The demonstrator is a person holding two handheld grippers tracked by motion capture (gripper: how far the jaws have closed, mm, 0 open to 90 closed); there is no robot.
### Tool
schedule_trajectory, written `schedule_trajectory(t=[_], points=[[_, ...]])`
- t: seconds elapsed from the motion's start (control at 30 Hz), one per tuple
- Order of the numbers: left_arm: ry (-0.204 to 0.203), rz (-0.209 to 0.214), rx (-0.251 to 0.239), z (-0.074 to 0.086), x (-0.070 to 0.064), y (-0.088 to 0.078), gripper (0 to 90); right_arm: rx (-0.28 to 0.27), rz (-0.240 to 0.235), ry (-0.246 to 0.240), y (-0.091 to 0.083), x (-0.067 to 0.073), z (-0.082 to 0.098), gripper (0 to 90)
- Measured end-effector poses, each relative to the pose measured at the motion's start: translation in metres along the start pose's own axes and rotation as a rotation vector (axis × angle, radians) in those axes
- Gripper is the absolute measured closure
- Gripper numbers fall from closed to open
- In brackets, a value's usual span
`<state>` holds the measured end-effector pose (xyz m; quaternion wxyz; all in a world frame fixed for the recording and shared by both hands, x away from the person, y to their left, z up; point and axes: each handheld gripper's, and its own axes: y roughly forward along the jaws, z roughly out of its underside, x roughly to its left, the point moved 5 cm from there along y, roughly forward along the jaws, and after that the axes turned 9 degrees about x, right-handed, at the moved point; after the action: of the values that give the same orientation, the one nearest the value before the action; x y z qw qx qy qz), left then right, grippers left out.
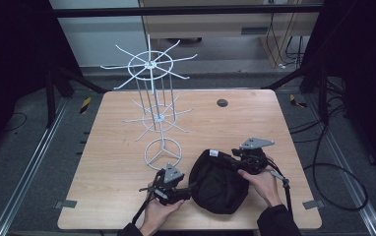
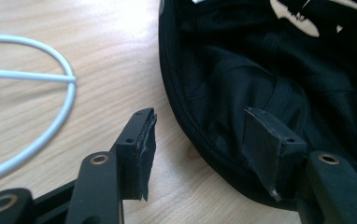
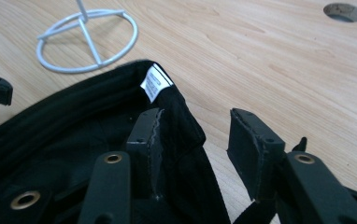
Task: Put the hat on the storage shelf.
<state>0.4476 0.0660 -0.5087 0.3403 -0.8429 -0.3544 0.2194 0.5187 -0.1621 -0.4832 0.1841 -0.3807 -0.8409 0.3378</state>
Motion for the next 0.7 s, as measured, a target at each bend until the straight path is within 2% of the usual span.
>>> schedule_trajectory(t=[0.17,0.3,0.43,0.53,0.6,0.63,0.7], points=[[0.01,0.002,0.047,0.003,-0.003,0.012,42.8,0.041,-0.01,-0.004,0.01,0.001,0.004,56.9],[0.018,0.006,0.072,0.006,-0.005,0.018,45.7,0.07,-0.023,-0.016,0.014,0.003,0.006,65.8],[0.007,0.008,0.077,0.005,-0.005,0.021,50.6,0.105,-0.032,-0.018,0.016,0.004,0.009,77.9],[-0.016,0.008,0.074,0.004,-0.002,0.022,57.5,0.108,-0.039,-0.007,0.013,0.004,0.008,81.5],[-0.028,0.013,0.075,0.003,0.001,0.022,63.4,0.095,-0.043,0.005,0.009,0.004,0.007,82.8],[-0.05,0.017,0.069,0.001,0.002,0.023,66.9,0.087,-0.046,0.008,0.007,0.004,0.007,83.1],[-0.059,0.017,0.073,-0.002,0.005,0.024,71.3,0.069,-0.042,0.006,0.001,0.003,0.005,83.4]])
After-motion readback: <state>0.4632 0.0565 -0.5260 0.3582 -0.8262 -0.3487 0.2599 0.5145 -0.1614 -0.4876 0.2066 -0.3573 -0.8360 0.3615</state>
